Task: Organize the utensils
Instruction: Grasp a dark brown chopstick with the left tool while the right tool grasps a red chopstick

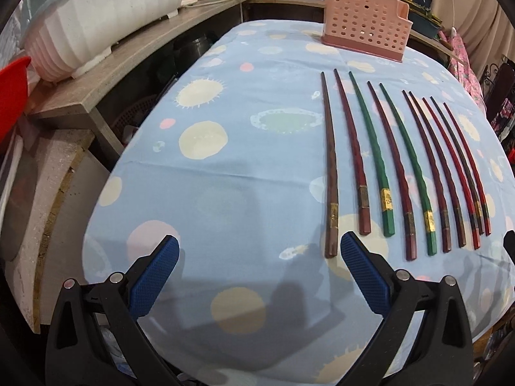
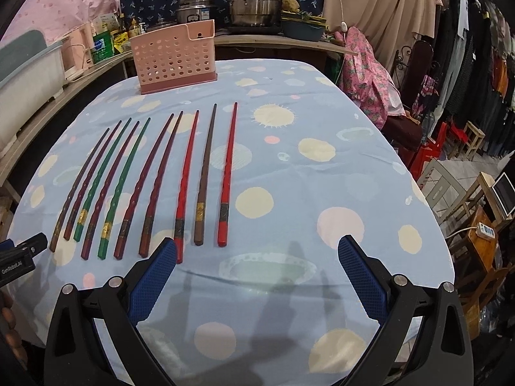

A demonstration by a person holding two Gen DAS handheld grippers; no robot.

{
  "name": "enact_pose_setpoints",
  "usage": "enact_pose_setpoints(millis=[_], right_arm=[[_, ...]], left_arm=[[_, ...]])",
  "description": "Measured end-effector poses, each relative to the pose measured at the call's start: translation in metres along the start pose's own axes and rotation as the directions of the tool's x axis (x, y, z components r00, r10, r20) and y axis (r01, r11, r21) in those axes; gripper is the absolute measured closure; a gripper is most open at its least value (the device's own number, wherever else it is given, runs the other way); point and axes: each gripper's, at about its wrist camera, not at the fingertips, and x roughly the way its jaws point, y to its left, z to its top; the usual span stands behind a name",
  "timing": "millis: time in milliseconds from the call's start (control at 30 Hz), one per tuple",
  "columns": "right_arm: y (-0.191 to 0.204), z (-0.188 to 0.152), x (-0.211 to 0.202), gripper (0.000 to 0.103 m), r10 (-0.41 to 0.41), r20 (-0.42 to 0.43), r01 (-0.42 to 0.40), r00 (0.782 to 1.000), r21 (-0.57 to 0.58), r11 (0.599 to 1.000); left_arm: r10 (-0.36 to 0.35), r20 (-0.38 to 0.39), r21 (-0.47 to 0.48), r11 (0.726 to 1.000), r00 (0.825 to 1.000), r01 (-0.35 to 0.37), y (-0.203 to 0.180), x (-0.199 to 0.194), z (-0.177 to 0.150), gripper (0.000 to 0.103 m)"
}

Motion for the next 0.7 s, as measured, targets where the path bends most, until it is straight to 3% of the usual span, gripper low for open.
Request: enact_pose_setpoints(millis=[200, 467, 567, 700], right_arm=[[-0.002, 0.013, 0.014, 0.016, 0.005, -0.001, -0.005, 1.000, 0.017, 1.000], [0.003, 0.013, 0.034, 0.036, 0.015, -0.034, -0.015, 0.999, 0.006, 1.000], [0.005, 0.012, 0.041, 0.048, 0.018, -0.050, -0.018, 0.999, 0.001, 1.000], [0.007, 0.009, 0.046, 0.063, 0.038, -0.067, -0.038, 0.997, -0.001, 0.999]], left_arm=[[-0.008, -0.009, 0.016, 1.000, 1.000, 0.008, -0.005, 0.012, 0.003, 0.007], [-0.018, 0.004, 0.009, 1.000, 1.000, 0.018, -0.003, 0.019, 0.010, 0.013], [-0.032, 0.005, 0.008, 0.999, 0.999, 0.032, -0.003, 0.019, 0.011, 0.020], [-0.058, 0.002, 0.032, 0.998, 0.998, 0.058, -0.009, 0.015, 0.011, 0.039]])
